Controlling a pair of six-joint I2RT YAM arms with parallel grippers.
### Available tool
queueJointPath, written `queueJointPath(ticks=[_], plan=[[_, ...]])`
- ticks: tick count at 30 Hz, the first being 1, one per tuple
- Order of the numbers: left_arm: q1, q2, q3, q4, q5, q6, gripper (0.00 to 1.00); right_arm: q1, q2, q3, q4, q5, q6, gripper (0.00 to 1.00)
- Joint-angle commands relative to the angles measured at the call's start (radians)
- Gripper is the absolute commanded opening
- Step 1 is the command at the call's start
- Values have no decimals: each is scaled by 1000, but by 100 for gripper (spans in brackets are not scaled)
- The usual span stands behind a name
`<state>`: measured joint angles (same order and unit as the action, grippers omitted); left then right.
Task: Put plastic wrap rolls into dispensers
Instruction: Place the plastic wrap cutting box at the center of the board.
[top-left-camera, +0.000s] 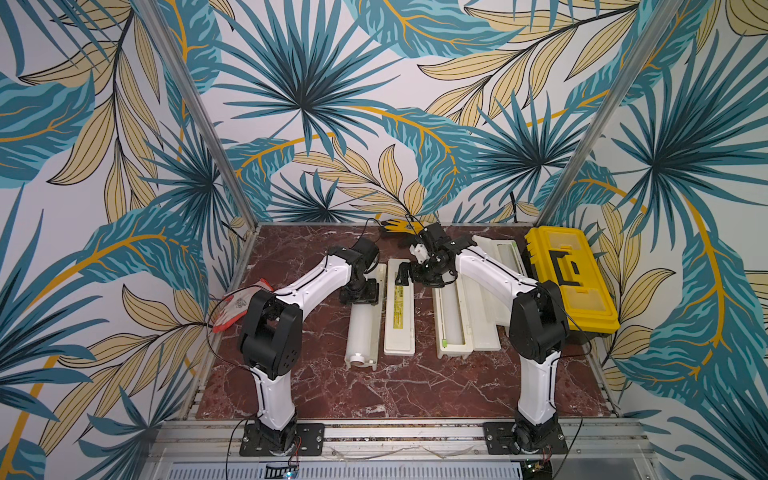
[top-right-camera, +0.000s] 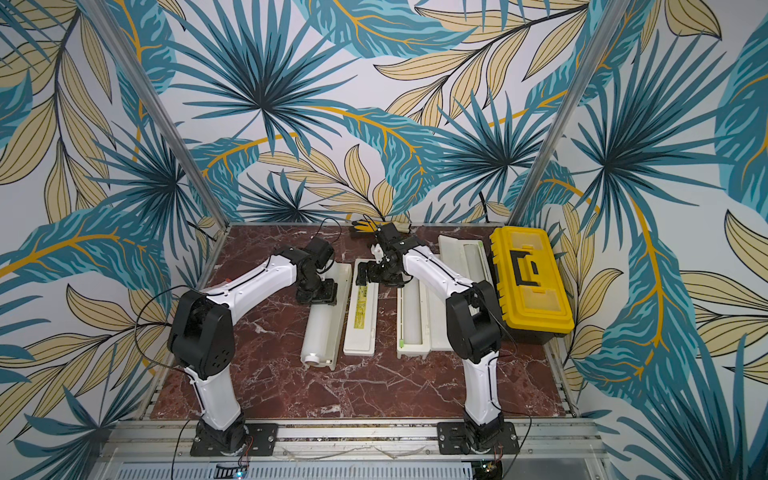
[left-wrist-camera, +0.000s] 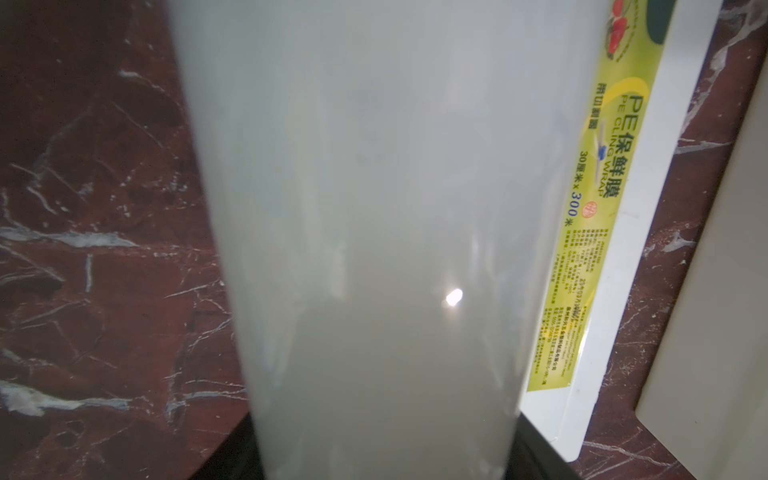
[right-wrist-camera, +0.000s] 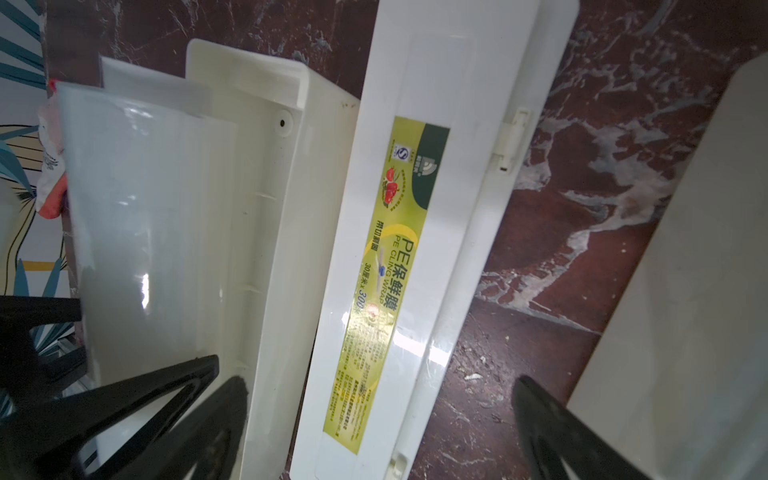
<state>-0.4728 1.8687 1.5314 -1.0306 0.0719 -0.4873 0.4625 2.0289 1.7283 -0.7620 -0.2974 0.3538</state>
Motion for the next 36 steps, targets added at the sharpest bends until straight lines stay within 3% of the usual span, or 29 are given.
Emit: queueJointPath(ticks=[1,10,24,36], plan=[[-6,-58,100,33,29,-9,20,1,-11,-10,9,-20,-12,99],[-6,-53,151,34,40,10,20,0,7,8,6,-27,-6,99],[-4,50,104,36,31,34,20,1,22,12,3,-27,-6,99],[-6,121,96,35,58,46,20,2,71,19,28,-28,78,99]])
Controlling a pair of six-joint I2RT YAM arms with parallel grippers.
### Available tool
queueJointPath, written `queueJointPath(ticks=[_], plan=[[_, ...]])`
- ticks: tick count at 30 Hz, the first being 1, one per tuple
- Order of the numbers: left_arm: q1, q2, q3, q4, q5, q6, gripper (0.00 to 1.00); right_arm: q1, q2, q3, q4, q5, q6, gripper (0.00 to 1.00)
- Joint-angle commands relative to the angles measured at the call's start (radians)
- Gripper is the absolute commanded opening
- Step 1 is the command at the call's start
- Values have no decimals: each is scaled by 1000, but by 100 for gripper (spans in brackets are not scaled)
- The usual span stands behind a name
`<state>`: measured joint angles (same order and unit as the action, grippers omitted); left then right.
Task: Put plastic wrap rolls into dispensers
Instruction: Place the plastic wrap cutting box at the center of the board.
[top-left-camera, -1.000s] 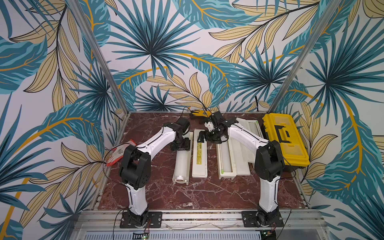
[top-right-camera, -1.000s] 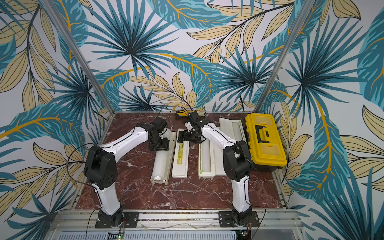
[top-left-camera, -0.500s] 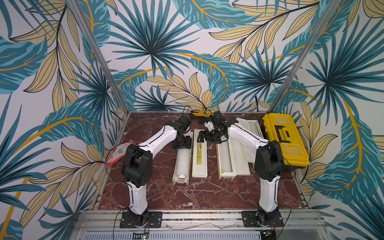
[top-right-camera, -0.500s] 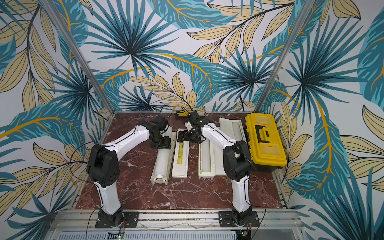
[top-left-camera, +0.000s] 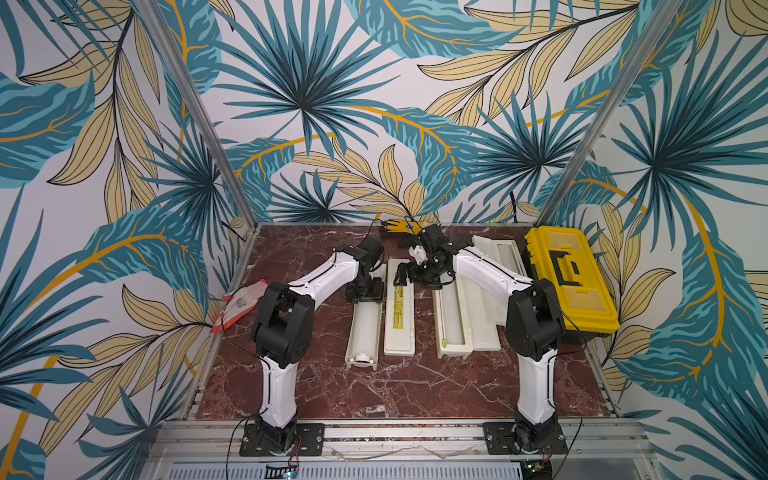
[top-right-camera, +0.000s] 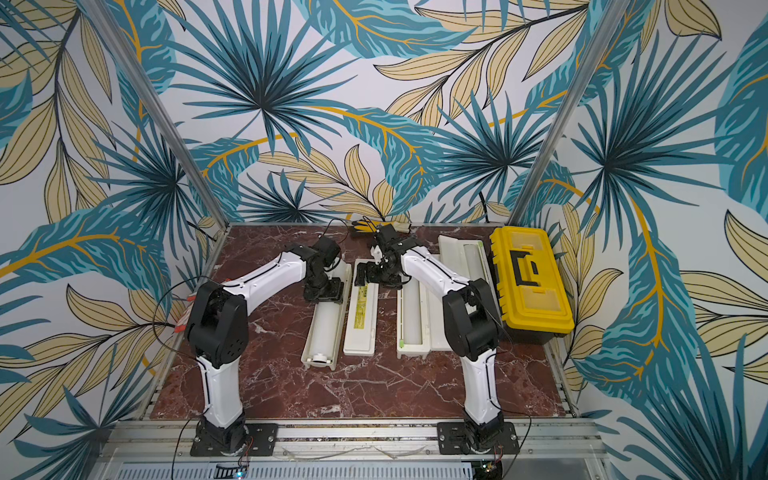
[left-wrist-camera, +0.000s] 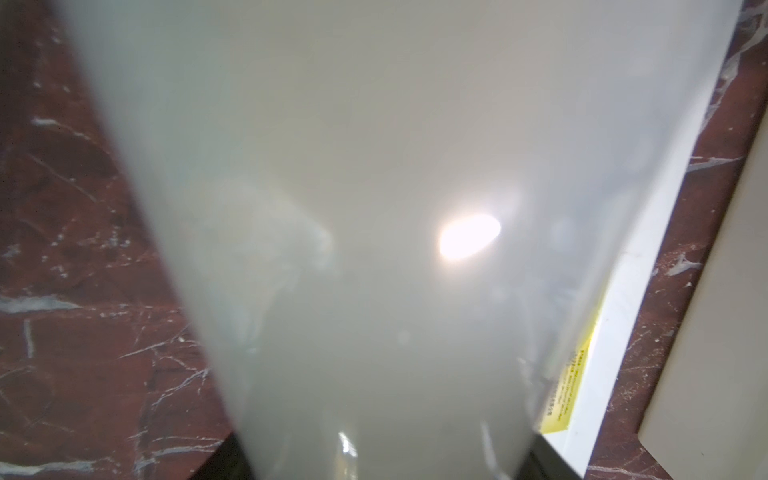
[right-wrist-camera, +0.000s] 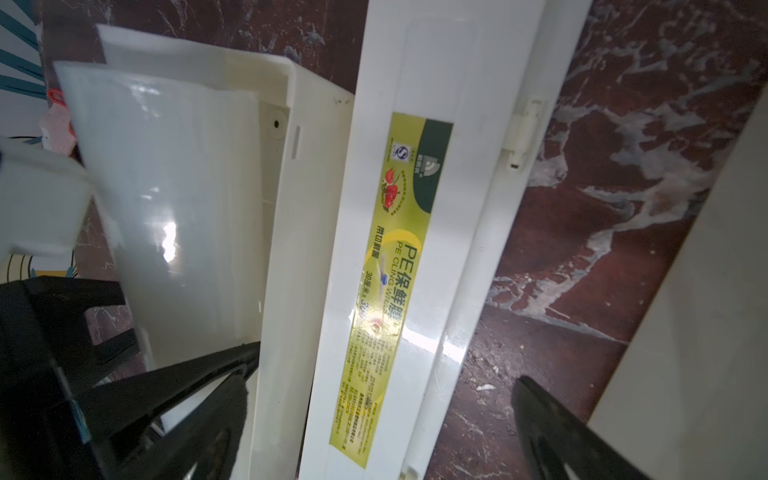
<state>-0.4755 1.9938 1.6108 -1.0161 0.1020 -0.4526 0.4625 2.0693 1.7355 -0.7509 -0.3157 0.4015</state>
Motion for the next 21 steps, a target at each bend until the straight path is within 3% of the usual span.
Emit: queueJointPath(ticks=[1,11,21], plan=[[-3,2,17,21,29,11,20,2,35,13,18,-13,36,99],[-2,31,21,21,47,-7,25,8,69,13,21,12,52,99],[-1,-66,58,18,67,-37,13,11,67,6,32,24,65,99]])
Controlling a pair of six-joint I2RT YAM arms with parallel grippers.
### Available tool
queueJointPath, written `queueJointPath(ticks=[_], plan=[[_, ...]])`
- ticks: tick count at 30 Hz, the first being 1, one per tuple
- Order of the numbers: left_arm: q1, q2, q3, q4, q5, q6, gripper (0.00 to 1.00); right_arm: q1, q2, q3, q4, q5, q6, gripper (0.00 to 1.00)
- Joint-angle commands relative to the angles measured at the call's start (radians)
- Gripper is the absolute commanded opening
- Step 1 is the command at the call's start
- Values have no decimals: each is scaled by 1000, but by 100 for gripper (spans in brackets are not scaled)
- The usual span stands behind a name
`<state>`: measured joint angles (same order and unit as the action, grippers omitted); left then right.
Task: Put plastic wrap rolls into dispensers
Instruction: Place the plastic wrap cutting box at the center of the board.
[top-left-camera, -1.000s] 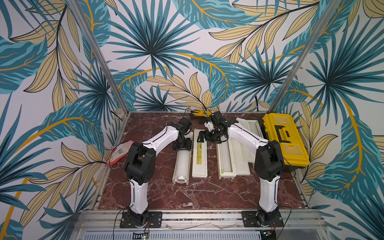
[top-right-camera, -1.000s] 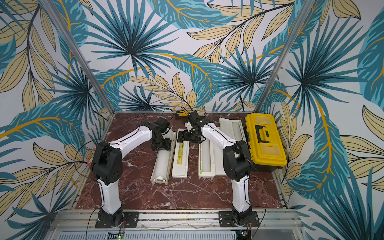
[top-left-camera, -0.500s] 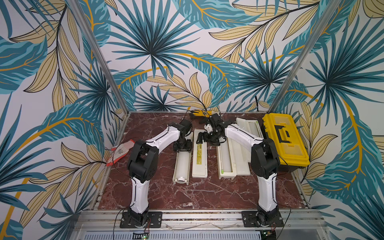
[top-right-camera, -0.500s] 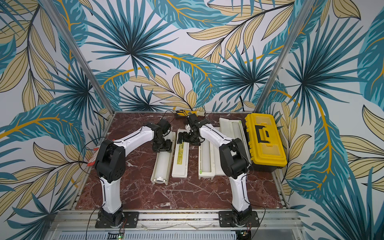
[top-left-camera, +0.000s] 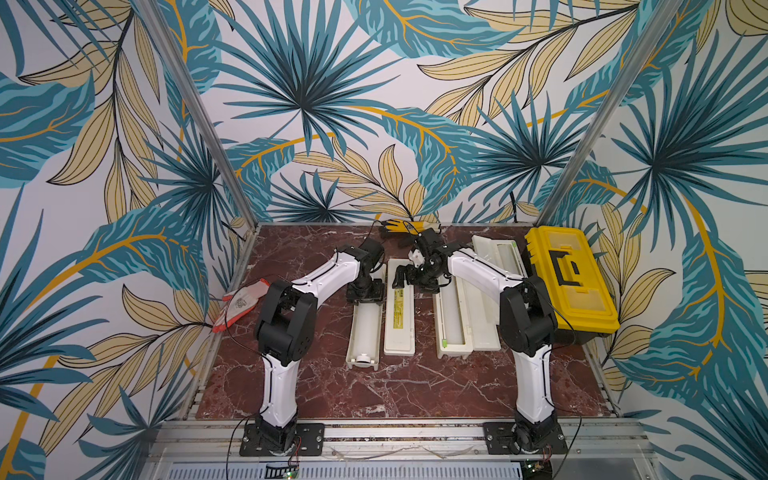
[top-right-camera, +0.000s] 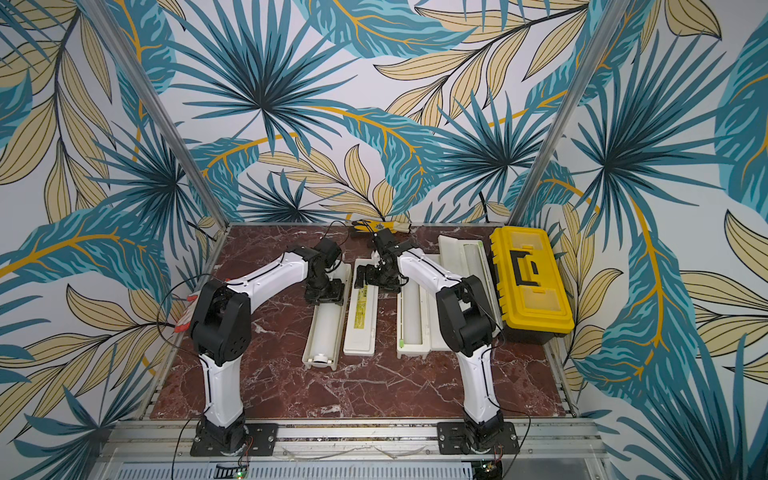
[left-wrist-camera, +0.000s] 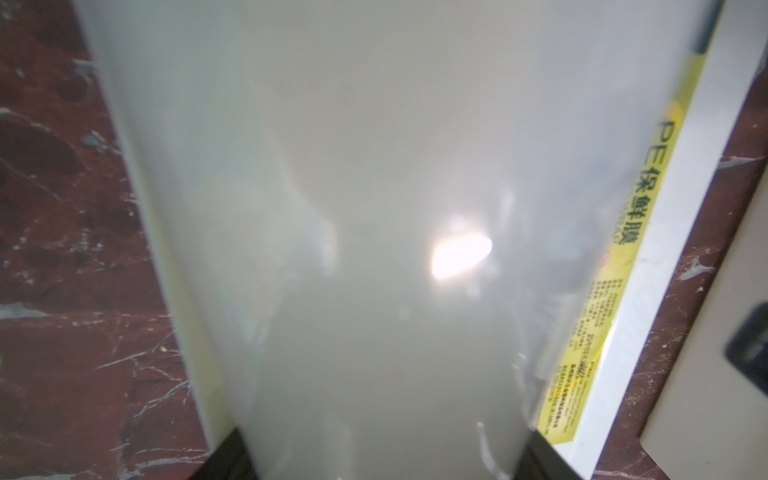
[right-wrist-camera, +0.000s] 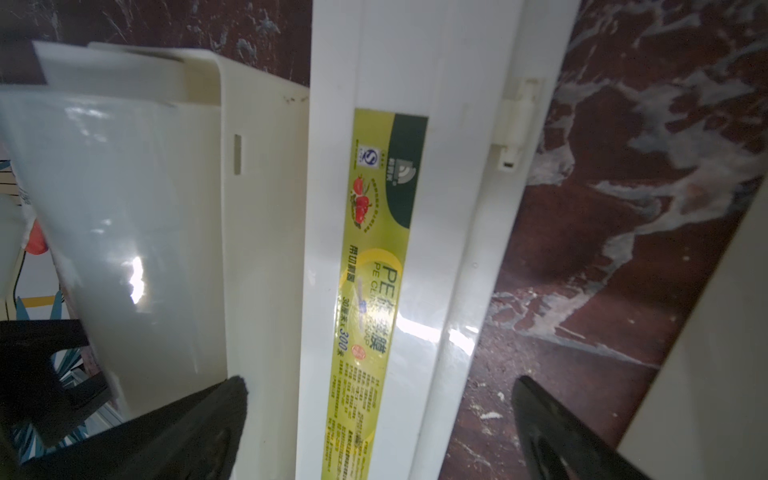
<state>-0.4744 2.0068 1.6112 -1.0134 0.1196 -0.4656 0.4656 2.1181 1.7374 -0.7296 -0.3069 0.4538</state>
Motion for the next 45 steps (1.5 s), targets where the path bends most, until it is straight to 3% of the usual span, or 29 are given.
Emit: queueJointPath(ticks=[1,19,45], plan=[[-1,-82,63,15,51,-24,13,8,19,2,12,14,12,99],[-2,-139,71,0,45,-48,8,10,8,-29,41,-4,6,99],[-3,-20,22,-50,78,-30,5,10,17,-27,50,-26,-4,99]])
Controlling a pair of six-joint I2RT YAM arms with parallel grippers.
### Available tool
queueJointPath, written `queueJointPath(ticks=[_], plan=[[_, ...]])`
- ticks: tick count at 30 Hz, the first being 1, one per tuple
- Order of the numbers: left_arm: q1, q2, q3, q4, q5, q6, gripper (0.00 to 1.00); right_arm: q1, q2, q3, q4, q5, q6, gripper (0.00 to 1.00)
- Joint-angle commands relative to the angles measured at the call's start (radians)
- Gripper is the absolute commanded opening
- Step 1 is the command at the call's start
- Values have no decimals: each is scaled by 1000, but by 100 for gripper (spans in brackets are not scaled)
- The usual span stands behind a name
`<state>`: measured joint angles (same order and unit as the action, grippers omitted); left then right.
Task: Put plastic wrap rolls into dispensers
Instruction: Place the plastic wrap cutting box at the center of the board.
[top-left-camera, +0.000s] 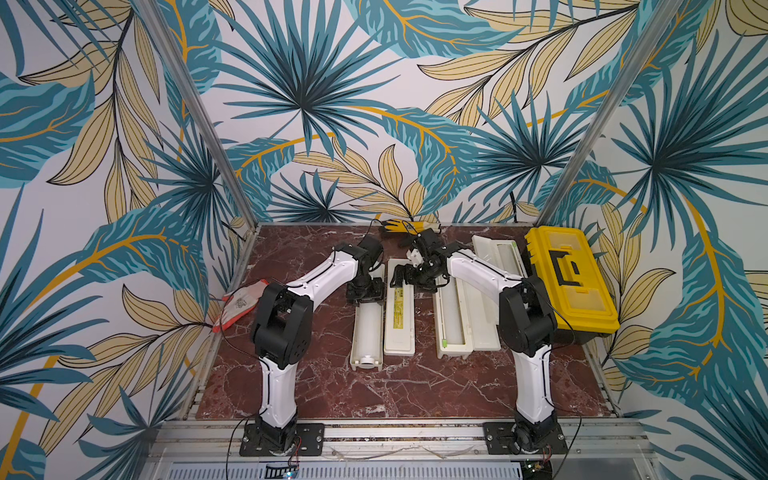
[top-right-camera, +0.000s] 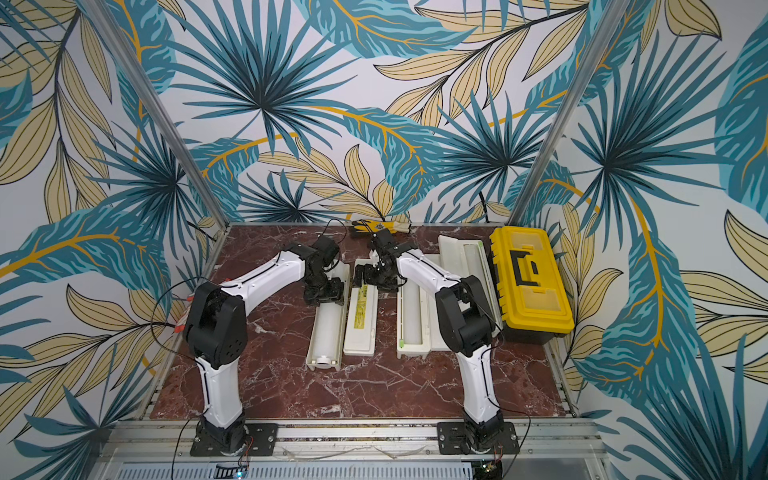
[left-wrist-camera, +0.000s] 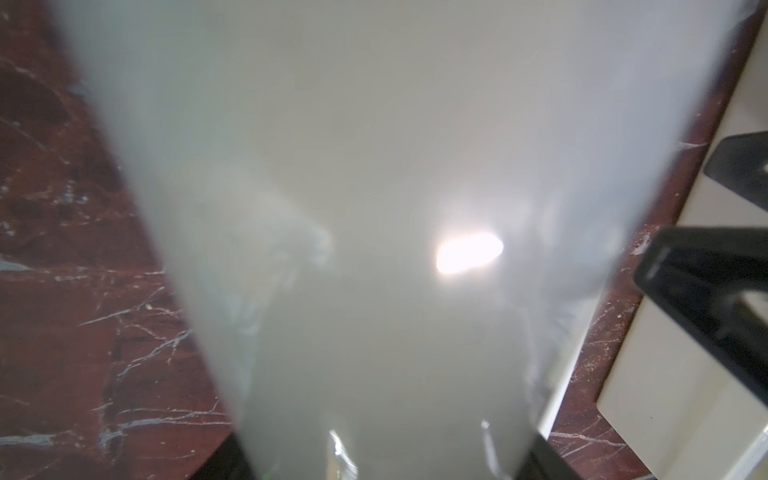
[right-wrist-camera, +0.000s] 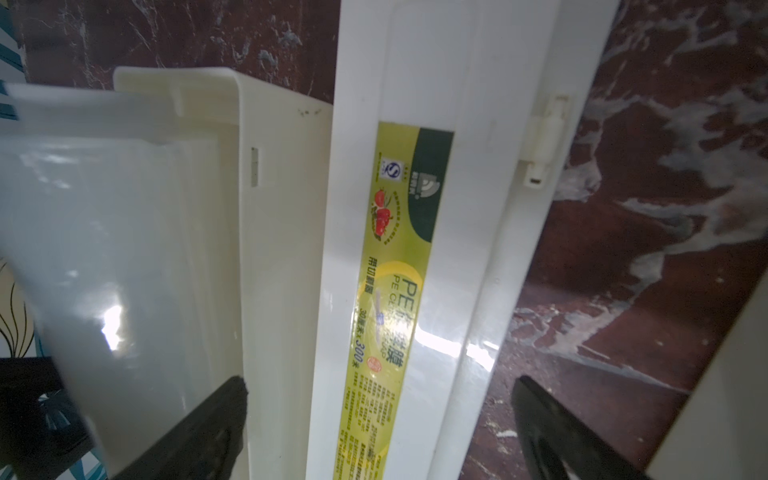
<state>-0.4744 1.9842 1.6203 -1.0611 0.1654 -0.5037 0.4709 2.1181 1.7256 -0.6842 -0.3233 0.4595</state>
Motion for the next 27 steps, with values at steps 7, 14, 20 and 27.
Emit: queueJointPath(ticks=[7,14,20,27], plan=[[-3,57,24,-2,23,1,7,5,17,-20,6,4,-6,99],[-4,52,53,-1,-16,-36,46,7,19,-16,-9,52,6,99],[-4,-9,71,1,-56,-51,69,19,48,6,-21,162,40,99],[-7,-54,98,1,-75,-44,81,44,99,60,-21,228,89,99]])
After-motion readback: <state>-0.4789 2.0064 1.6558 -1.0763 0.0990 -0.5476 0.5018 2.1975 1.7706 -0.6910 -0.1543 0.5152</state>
